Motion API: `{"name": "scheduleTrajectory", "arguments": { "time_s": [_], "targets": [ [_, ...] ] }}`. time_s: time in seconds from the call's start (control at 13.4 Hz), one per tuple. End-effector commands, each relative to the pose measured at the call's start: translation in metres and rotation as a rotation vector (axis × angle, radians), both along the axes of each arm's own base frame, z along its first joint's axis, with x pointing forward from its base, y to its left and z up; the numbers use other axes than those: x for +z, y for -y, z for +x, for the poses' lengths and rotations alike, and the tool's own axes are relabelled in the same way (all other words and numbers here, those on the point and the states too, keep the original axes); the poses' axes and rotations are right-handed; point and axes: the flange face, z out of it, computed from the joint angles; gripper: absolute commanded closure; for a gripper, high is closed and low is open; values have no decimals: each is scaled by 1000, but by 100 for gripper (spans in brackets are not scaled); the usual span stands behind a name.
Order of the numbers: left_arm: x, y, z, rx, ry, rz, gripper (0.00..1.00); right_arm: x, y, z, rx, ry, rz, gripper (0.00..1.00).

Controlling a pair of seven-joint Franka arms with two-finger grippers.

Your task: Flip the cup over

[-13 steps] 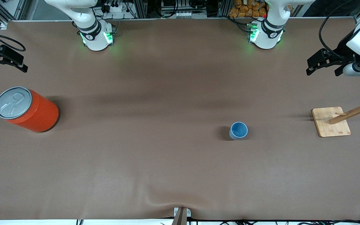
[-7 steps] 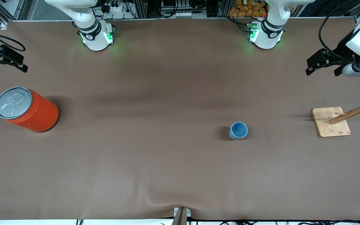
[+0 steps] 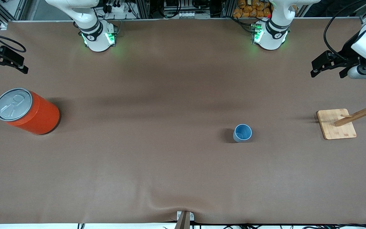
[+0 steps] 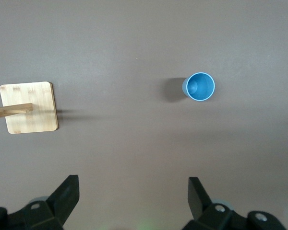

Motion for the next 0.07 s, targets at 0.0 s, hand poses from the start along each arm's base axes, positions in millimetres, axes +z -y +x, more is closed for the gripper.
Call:
{"name": "scheduleTrajectory", "arguments": {
  "time_s": [0.0],
  "targets": [
    [3, -1, -1, -1, -8, -7, 0, 3, 2, 2, 7, -1, 13, 0]
  ]
}}
